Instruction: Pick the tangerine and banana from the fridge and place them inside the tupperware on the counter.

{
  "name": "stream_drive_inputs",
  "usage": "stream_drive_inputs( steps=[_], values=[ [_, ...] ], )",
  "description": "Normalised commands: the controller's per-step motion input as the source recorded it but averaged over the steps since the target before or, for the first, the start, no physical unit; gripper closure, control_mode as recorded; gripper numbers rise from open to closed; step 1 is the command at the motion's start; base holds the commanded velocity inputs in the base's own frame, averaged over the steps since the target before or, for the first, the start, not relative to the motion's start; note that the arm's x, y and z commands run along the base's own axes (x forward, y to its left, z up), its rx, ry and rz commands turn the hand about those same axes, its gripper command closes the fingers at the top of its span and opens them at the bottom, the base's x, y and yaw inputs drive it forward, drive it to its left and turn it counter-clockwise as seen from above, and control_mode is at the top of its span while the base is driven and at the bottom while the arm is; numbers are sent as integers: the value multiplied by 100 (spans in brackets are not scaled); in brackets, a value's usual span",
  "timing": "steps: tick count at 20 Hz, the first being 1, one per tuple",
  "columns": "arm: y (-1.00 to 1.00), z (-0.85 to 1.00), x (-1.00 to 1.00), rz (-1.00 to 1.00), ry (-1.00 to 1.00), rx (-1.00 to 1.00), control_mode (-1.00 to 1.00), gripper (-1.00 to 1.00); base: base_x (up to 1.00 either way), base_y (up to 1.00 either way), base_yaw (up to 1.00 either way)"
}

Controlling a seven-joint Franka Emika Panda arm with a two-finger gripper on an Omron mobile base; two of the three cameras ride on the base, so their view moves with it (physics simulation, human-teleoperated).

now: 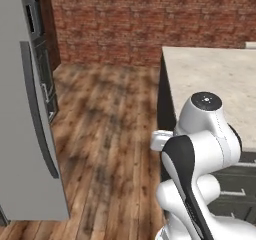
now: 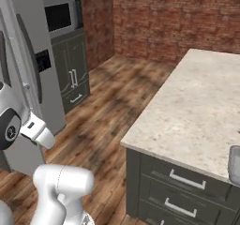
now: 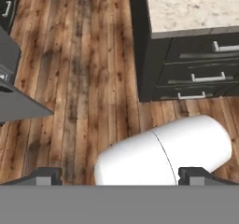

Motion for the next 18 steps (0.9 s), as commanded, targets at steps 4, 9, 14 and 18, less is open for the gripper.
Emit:
stream_drive_inputs(
  steps=[4, 9, 14, 18],
  values=[
    [0, 0, 0, 0, 0, 0, 100, -100, 60, 59, -41],
    [0, 0, 0, 0, 0, 0, 100, -100, 66, 47, -33],
    [0, 0, 0, 0, 0, 0, 100, -100, 69, 30, -18],
    [0, 0, 0, 0, 0, 0, 100, -100, 69, 32, -11]
  ],
)
